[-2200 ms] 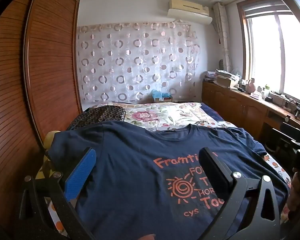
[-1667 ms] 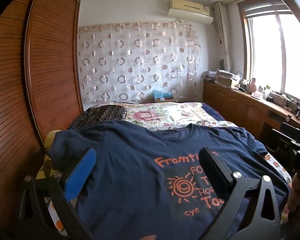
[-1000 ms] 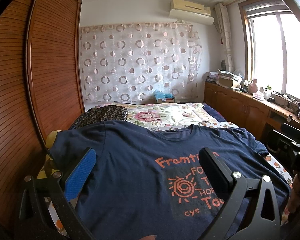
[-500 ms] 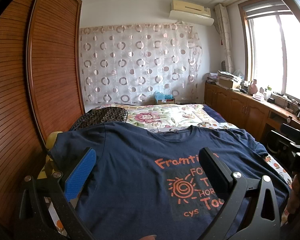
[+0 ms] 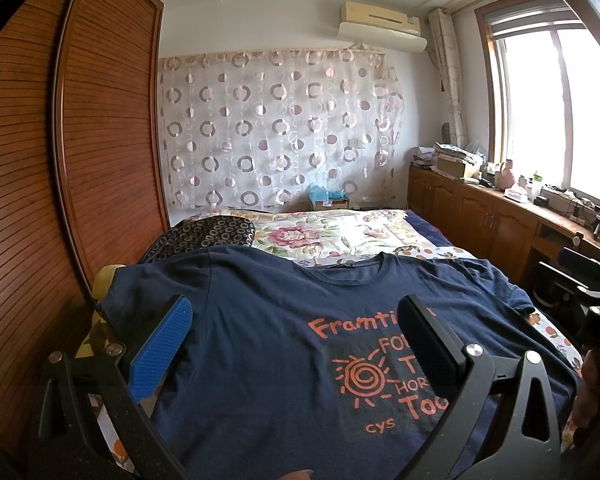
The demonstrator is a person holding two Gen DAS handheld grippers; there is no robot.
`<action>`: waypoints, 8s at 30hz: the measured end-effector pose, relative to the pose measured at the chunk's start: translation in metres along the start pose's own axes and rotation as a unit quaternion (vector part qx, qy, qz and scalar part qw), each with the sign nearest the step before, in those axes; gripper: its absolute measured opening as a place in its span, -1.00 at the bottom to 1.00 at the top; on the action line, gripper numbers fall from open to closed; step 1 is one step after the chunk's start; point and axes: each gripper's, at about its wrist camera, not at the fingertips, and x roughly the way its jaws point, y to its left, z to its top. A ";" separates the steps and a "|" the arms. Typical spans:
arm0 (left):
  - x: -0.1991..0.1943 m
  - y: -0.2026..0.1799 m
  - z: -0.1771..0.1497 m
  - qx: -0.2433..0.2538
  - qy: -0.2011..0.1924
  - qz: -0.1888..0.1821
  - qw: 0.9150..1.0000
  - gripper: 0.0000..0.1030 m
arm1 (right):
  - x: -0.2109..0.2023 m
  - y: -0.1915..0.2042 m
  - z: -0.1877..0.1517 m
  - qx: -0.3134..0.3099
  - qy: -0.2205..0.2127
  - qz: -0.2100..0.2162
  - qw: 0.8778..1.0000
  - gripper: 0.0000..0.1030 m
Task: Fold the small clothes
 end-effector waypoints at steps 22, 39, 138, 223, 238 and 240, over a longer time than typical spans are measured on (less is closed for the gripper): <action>0.002 0.001 0.002 -0.001 -0.003 -0.002 1.000 0.99 | 0.001 0.000 0.002 -0.001 -0.003 0.002 1.000 1.00; 0.024 0.045 0.007 0.005 0.037 0.034 0.999 0.99 | 0.034 -0.001 0.007 -0.020 0.017 0.047 0.999 1.00; 0.070 0.110 -0.007 0.006 0.086 -0.057 0.995 0.54 | 0.144 0.000 0.051 -0.090 0.127 0.169 0.973 0.80; 0.136 -0.037 -0.048 0.119 0.227 -0.161 0.953 0.54 | 0.140 -0.279 -0.051 0.079 0.238 -0.034 0.968 0.42; 0.153 -0.038 -0.055 0.123 0.263 -0.163 0.943 0.65 | 0.137 -0.286 -0.042 0.068 0.246 -0.063 0.965 -0.73; 0.153 -0.038 -0.055 0.124 0.263 -0.162 0.943 0.65 | 0.133 -0.285 -0.038 0.066 0.229 -0.055 0.970 -0.89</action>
